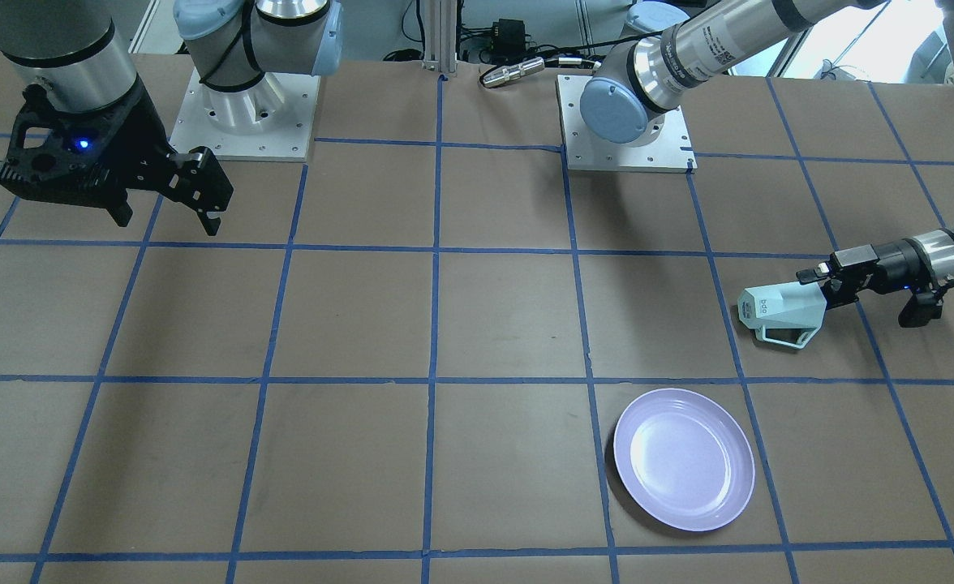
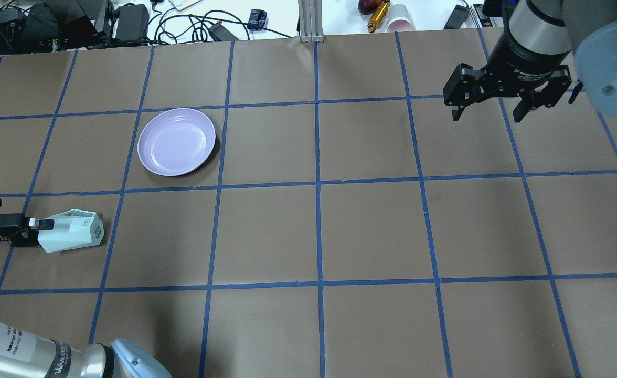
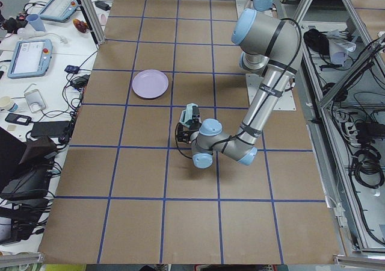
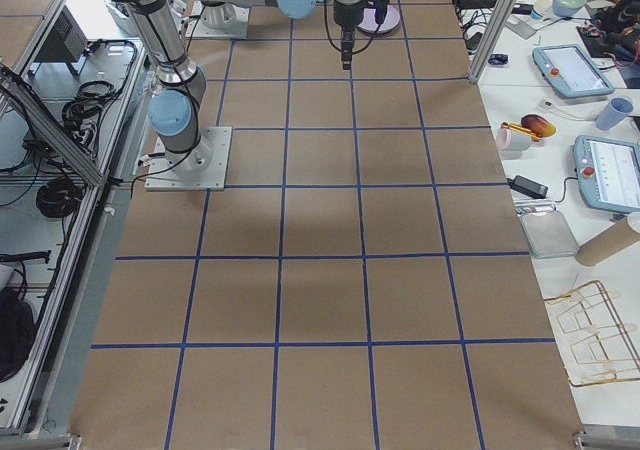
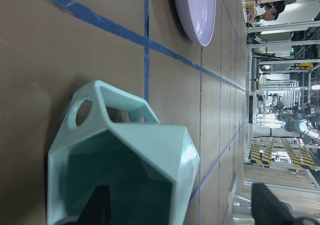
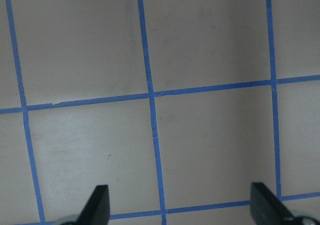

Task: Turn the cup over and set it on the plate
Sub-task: 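Close the left gripper on the rim of the lying mug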

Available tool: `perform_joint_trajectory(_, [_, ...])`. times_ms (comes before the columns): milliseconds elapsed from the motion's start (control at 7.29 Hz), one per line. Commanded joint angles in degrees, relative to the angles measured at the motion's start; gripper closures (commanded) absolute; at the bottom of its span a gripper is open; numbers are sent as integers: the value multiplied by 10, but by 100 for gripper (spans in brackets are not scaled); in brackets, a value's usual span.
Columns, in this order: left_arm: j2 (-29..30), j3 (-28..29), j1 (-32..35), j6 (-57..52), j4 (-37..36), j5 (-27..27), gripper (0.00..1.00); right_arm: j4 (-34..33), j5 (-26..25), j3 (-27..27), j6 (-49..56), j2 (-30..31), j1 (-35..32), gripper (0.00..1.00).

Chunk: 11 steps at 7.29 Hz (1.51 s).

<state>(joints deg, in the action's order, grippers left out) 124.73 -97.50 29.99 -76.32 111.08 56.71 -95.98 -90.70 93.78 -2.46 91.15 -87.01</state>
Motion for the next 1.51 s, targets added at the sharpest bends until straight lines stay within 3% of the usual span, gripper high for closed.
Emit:
perform_joint_trajectory(0, [2, -1, 4, -5, 5, 0, 9, 0, 0, 0, 0, 0, 0, 0])
perform_joint_trajectory(137, [3, -1, 5, -11, 4, 1, 15, 0, 0, 0, 0, 1, 0, 0])
perform_joint_trajectory(275, [3, -1, 5, -12, 4, 1, 29, 0, 0, 0, 0, 1, 0, 0])
perform_joint_trajectory(412, [3, -1, 5, -12, 4, 0, 35, 0, 0, 0, 0, 1, 0, 0])
perform_joint_trajectory(686, [3, -1, 6, -13, 4, 1, 71, 0, 0, 0, 0, 0, 0, 0])
perform_joint_trajectory(961, [3, -1, 6, -13, 4, 1, 89, 0, 0, 0, 0, 0, 0, 0])
perform_joint_trajectory(1235, [3, -1, 6, -13, 4, 0, 100, 0, 0, 0, 0, 0, 0, 0])
perform_joint_trajectory(1373, [3, -1, 6, -12, 4, 0, 100, 0, 0, 0, 0, 0, 0, 0])
